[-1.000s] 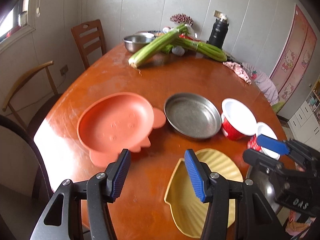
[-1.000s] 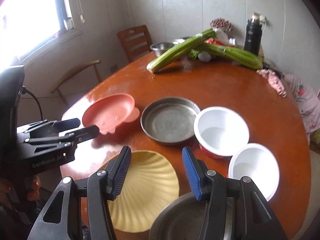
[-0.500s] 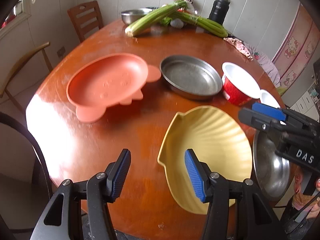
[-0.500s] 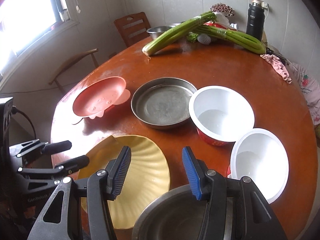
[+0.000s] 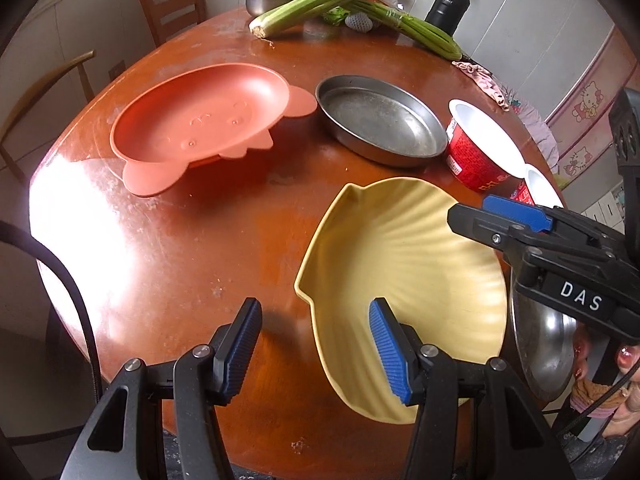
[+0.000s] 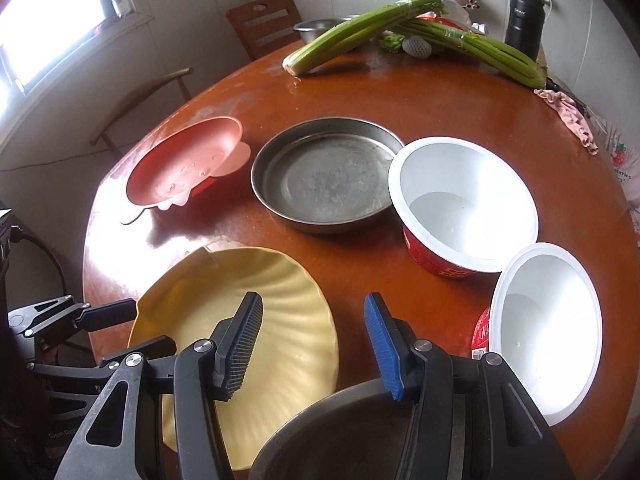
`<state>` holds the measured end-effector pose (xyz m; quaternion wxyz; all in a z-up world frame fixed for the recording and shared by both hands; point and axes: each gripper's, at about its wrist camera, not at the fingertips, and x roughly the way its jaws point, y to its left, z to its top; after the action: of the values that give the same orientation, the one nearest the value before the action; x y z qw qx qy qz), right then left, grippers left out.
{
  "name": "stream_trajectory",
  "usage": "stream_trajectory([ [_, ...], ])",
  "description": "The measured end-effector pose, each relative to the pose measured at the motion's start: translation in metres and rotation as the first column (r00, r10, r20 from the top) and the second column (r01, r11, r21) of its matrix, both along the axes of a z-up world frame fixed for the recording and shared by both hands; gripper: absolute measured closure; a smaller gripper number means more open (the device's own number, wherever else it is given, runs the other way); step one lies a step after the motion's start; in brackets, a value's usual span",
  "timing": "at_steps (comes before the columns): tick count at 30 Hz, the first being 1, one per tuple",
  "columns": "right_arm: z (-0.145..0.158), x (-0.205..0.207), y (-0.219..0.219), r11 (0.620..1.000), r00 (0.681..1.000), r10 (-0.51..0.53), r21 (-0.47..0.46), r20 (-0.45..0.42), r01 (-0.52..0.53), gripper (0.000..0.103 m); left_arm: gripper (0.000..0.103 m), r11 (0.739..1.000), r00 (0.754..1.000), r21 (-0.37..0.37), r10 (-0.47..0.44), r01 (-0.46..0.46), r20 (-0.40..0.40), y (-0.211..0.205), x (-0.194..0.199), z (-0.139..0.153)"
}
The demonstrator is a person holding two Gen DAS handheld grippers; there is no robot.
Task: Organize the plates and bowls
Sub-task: 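Lift the yellow shell plate with the left gripper toward the orange plate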
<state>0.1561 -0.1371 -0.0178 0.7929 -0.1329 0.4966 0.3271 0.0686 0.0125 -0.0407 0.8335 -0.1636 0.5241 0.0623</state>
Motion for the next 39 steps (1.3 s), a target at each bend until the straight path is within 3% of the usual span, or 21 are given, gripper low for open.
stream_trajectory([
  [6,-0.006,0.001,0.009,0.999,1.000,0.010,-0.049,0.007,-0.010,0.051,0.047,1.000,1.000,0.002,-0.018,0.018,0.012,-0.005,0.002,0.001],
  [10,-0.013,0.003,0.017,0.996,0.999,0.033,-0.080,-0.005,-0.033,0.059,0.048,1.000,0.999,0.001,-0.025,0.025,0.021,-0.006,0.004,0.000],
  [11,-0.015,0.002,0.018,0.996,0.999,0.039,-0.082,-0.012,-0.040,0.061,0.052,1.000,0.999,-0.004,-0.025,0.026,0.025,-0.006,0.005,0.000],
  [20,-0.015,0.001,0.024,0.998,0.998,0.028,-0.048,-0.057,-0.030,0.063,0.066,1.000,0.999,-0.024,0.008,-0.007,0.053,0.011,0.007,0.003],
  [30,0.009,-0.012,0.038,0.998,0.997,0.055,0.043,-0.059,-0.052,0.062,0.066,0.998,0.992,-0.019,0.058,-0.057,0.111,0.042,0.002,0.024],
  [39,0.023,-0.016,0.054,0.996,0.997,0.057,0.066,-0.045,-0.054,0.062,0.066,0.998,0.988,-0.018,0.061,-0.059,0.139,0.059,-0.001,0.037],
])
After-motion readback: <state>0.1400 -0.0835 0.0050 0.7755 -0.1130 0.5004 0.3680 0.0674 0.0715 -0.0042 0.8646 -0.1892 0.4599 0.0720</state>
